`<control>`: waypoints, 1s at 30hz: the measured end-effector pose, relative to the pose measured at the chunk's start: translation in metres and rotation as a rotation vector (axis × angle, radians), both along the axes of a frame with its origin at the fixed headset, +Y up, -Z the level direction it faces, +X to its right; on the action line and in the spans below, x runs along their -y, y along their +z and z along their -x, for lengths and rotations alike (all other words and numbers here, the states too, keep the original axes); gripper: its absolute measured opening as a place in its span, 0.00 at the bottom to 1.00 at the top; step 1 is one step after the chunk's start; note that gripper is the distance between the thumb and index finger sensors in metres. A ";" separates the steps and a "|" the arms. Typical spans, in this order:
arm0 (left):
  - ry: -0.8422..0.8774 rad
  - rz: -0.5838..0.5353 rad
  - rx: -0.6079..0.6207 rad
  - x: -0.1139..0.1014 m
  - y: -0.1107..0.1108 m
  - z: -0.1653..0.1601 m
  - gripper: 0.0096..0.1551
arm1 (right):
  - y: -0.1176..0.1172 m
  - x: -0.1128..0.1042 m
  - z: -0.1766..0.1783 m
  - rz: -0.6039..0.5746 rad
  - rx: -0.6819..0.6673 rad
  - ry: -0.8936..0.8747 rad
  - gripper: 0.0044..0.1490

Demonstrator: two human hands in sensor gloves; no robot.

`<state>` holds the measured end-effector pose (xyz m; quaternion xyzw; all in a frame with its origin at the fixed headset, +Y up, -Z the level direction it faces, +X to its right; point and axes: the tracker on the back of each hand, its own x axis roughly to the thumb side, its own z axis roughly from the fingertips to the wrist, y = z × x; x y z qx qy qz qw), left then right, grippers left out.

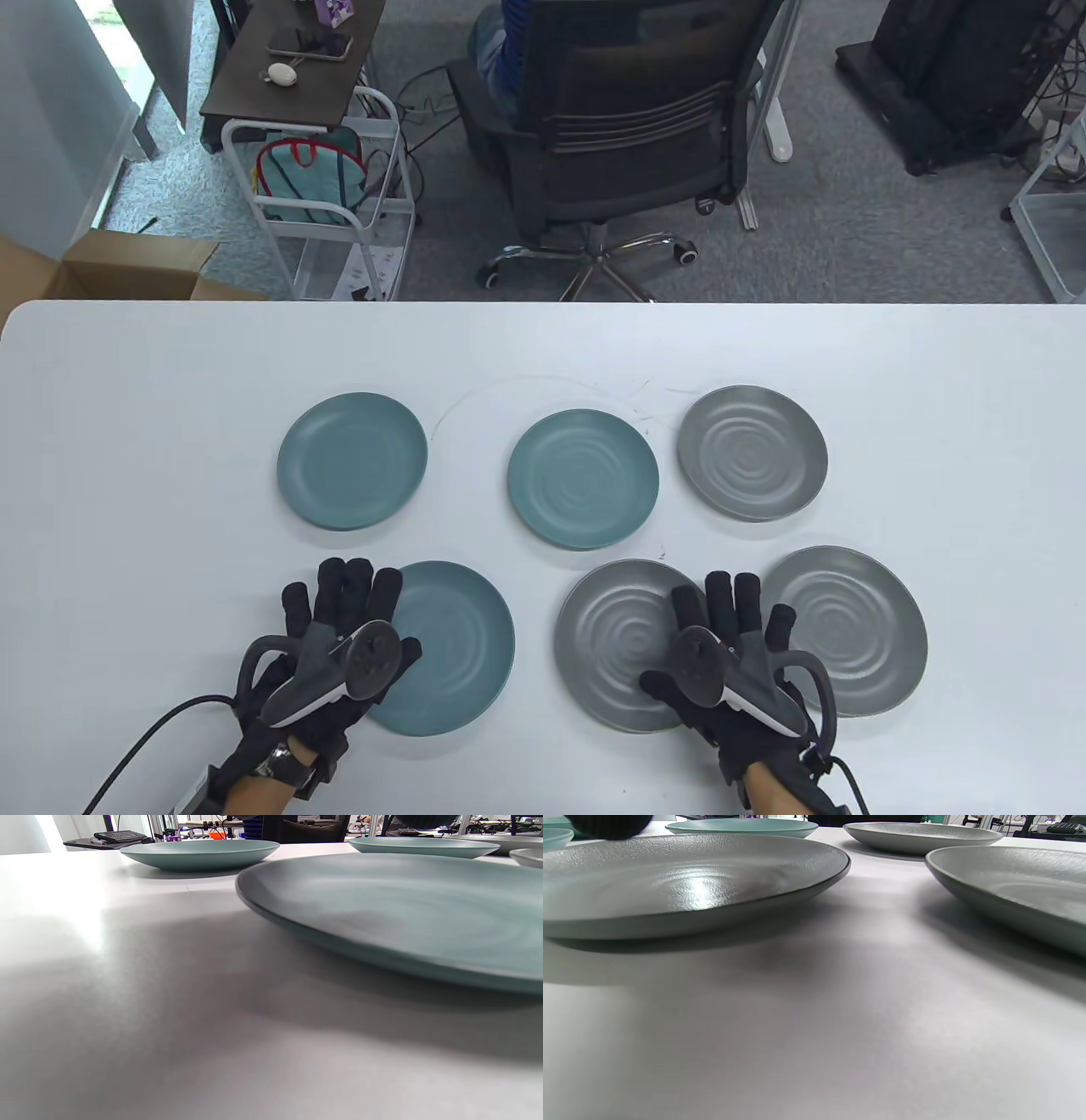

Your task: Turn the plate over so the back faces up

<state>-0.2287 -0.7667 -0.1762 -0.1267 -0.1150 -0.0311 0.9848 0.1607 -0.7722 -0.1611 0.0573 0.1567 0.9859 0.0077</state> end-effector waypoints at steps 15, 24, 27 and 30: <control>0.004 0.000 -0.008 0.000 0.000 -0.001 0.49 | -0.001 0.001 0.001 0.010 0.002 -0.007 0.63; 0.025 -0.025 -0.040 -0.008 -0.008 -0.002 0.49 | -0.001 0.001 0.001 0.026 0.004 -0.027 0.64; 0.021 -0.053 -0.047 -0.015 -0.015 -0.002 0.49 | -0.001 0.001 0.002 0.025 0.003 -0.033 0.64; 0.010 -0.062 -0.069 -0.024 -0.029 -0.001 0.49 | -0.001 0.000 0.002 0.018 -0.001 -0.035 0.64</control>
